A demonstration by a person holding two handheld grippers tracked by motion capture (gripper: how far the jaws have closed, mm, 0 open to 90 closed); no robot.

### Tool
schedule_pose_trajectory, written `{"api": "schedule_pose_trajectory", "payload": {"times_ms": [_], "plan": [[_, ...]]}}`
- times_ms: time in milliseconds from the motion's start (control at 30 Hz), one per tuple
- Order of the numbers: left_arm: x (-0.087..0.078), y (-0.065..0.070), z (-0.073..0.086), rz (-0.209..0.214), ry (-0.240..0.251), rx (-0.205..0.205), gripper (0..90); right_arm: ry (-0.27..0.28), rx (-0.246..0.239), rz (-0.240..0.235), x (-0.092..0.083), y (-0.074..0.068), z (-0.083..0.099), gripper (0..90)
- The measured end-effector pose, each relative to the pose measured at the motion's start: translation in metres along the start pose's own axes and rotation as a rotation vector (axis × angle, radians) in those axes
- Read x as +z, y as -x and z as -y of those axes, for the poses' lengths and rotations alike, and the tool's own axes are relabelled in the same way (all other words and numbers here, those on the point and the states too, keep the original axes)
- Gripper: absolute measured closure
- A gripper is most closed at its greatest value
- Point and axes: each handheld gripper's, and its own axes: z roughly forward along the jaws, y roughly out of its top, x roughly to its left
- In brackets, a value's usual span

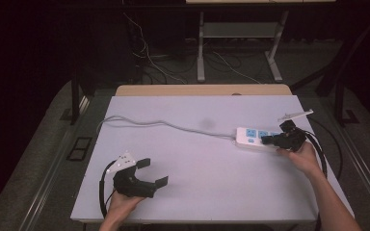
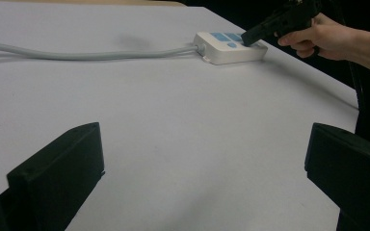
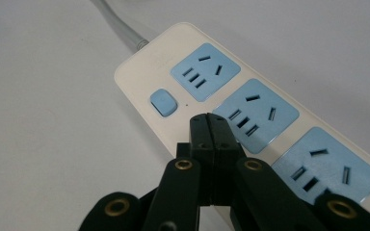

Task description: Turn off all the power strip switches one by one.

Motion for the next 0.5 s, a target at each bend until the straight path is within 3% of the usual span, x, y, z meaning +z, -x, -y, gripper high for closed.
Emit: {"api": "schedule_pose_trajectory", "payload": {"times_ms": [167, 233, 367, 500], "plan": [[-0.001, -0.001, 0.0, -0.001, 0.005, -0.003, 0.0, -0.007, -0.003, 0.011, 0.0, -0.002, -0.001, 90.0], [-0.001, -0.001, 0.0, -0.001, 0.004, -0.003, 0.0, 0.016, 0.017, -0.004, -0.003, -0.001, -0.002, 90.0], [-0.001, -0.002, 0.0, 0.0, 0.002, -0.003, 0.0, -0.005, -0.007, 0.017, -0.005, -0.002, -0.003, 90.0], [0.0, -0.002, 0.0, 0.0, 0.0, -0.003, 0.0, 0.016, 0.008, 0.007, -0.011, 0.0, -0.003, 90.0]]}}
